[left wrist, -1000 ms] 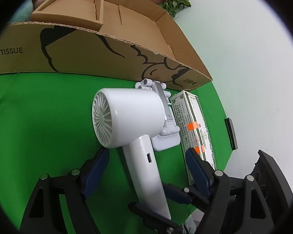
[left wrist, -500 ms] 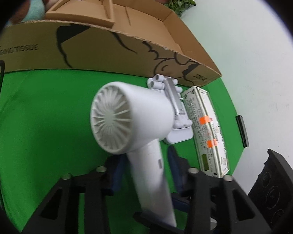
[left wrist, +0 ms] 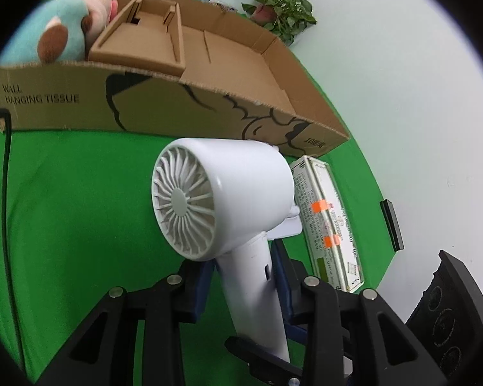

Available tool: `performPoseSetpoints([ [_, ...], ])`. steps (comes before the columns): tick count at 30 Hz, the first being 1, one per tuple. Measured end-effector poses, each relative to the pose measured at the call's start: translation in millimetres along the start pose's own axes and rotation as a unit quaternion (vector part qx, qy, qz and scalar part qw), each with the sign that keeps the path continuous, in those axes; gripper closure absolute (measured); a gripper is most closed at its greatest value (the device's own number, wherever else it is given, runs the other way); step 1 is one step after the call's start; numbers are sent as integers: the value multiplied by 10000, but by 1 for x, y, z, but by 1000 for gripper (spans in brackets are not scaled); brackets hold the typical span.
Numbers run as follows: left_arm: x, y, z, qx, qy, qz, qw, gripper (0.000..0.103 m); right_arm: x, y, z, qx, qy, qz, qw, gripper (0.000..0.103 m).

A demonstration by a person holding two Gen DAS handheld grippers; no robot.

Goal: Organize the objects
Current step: 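Carry the hair dryer with the right gripper over the open box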

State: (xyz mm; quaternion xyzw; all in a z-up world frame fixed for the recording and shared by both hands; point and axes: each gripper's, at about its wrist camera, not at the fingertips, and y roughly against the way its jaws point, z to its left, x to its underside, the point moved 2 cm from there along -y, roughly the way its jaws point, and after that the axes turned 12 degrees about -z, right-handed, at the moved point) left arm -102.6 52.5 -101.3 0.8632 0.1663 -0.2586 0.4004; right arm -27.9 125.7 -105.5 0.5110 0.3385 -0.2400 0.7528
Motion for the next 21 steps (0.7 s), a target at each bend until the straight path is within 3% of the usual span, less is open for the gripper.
performPoseSetpoints([
  [11, -21, 35, -37, 6, -539, -546, 9970, 72, -20, 31, 5, -20, 1, -522, 9986, 81],
  [21, -41, 61, -43, 39, -835, -858, 9928, 72, -46, 47, 7, -73, -20, -861, 9963, 81],
])
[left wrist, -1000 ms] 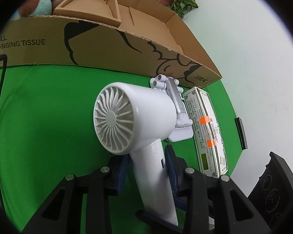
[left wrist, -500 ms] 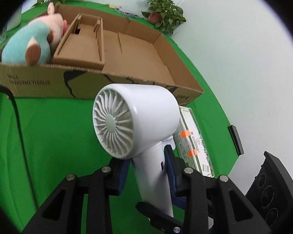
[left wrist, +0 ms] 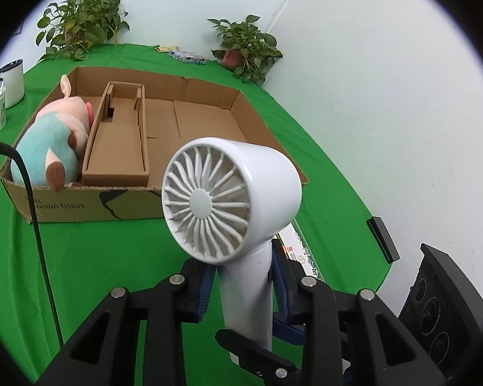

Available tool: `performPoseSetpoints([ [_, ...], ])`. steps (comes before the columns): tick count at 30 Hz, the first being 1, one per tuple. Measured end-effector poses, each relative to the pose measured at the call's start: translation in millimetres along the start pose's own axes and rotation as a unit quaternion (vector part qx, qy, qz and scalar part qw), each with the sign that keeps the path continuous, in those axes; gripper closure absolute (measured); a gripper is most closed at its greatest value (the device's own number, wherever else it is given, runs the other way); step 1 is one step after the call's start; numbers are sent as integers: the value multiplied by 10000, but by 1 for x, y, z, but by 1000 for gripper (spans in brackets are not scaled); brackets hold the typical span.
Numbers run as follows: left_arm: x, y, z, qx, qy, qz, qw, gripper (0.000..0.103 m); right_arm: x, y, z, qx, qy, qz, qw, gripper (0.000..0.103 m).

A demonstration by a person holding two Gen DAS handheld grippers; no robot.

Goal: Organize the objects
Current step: 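Carry the hair dryer with the right gripper over the open box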

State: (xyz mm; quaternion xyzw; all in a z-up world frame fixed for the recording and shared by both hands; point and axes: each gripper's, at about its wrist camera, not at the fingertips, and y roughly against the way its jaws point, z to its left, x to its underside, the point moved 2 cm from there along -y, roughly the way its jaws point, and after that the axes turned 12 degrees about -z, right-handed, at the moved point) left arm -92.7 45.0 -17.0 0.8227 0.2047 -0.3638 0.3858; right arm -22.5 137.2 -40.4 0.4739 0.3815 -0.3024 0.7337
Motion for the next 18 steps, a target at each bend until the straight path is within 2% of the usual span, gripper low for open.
performPoseSetpoints([
  [12, -28, 4, -10, 32, -220, -206, 9995, 73, -28, 4, 5, -9, -31, -268, 9996, 81],
  [18, -53, -5, -12, 65, -292, -258, 9992, 73, -49, -2, 0, 19, -60, -380, 9993, 81],
])
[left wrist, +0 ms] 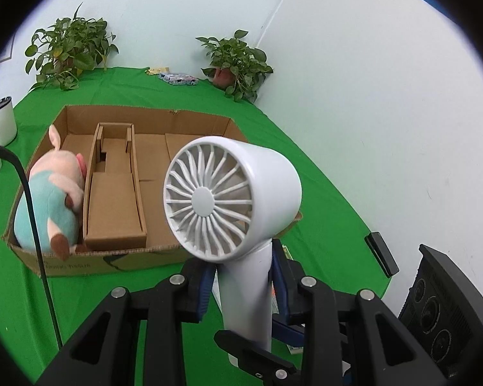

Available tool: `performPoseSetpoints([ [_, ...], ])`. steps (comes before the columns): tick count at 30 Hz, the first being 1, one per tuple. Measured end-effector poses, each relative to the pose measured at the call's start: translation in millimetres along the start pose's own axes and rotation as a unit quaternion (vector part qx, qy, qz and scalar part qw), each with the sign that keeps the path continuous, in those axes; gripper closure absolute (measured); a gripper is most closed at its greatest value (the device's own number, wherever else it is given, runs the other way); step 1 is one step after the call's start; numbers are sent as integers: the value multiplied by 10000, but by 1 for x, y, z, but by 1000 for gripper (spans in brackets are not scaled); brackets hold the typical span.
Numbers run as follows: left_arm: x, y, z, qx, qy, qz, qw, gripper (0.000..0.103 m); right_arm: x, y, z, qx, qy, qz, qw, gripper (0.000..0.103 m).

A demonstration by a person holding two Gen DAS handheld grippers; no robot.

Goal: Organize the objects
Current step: 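Carry the hair dryer with the right gripper over the open box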

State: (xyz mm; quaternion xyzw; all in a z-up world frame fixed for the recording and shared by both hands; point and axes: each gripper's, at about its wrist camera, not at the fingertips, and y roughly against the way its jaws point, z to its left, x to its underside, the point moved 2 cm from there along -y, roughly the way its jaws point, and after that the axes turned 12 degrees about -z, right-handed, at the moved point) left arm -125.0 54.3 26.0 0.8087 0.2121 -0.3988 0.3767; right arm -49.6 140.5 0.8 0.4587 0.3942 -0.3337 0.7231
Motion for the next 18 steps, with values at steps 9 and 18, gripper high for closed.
performPoseSetpoints([
  [9, -52, -17, 13, 51, 77, -137, 9999, 72, -53, -21, -4, -11, 103, -39, 9999, 81],
  [18, -97, -67, 26, -112, 10, 139, 9998, 72, -98, -66, -31, -116, -109, 48, 9999, 81],
])
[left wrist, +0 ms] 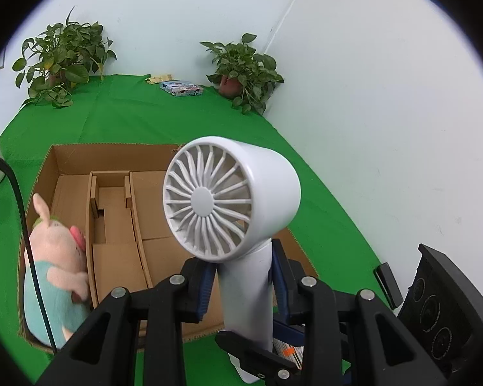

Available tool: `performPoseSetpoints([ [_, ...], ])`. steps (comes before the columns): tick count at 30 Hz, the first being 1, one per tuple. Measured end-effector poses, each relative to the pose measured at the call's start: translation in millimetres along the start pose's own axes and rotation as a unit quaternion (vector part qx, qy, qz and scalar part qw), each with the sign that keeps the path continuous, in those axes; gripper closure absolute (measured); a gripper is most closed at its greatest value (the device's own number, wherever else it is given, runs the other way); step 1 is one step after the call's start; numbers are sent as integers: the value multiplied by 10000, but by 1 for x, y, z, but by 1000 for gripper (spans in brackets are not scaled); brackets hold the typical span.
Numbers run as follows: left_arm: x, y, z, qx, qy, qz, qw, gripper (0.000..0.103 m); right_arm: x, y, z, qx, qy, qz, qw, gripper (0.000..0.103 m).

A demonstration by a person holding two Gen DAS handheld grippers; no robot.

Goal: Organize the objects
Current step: 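Carry the hair dryer with the right gripper over the open box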

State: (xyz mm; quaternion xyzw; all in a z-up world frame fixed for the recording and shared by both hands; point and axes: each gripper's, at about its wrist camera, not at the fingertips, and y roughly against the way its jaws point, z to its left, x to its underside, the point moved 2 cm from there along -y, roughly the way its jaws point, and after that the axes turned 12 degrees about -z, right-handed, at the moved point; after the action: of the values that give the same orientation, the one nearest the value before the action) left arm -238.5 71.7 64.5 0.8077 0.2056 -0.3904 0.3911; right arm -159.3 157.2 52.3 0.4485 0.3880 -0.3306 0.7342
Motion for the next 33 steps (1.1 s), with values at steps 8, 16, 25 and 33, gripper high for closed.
performPoseSetpoints([
  [8, 6, -68, 41, -263, 373, 543, 9975, 73, 2, -62, -40, -65, -484, 564, 9972, 81],
  [16, 38, -118, 81, -696, 544, 1259, 9881, 72, 45, -122, -70, -198, -1406, 1121, 9835, 82],
  [25, 43, -128, 90, -791, 585, 1647, 9814, 72, 62, -142, -79, 125, -1517, 1205, 9810, 82],
  [33, 29, -88, 88, -561, 441, 1461, 9867, 72, 69, -148, -75, 571, -1496, 1363, 9776, 82],
])
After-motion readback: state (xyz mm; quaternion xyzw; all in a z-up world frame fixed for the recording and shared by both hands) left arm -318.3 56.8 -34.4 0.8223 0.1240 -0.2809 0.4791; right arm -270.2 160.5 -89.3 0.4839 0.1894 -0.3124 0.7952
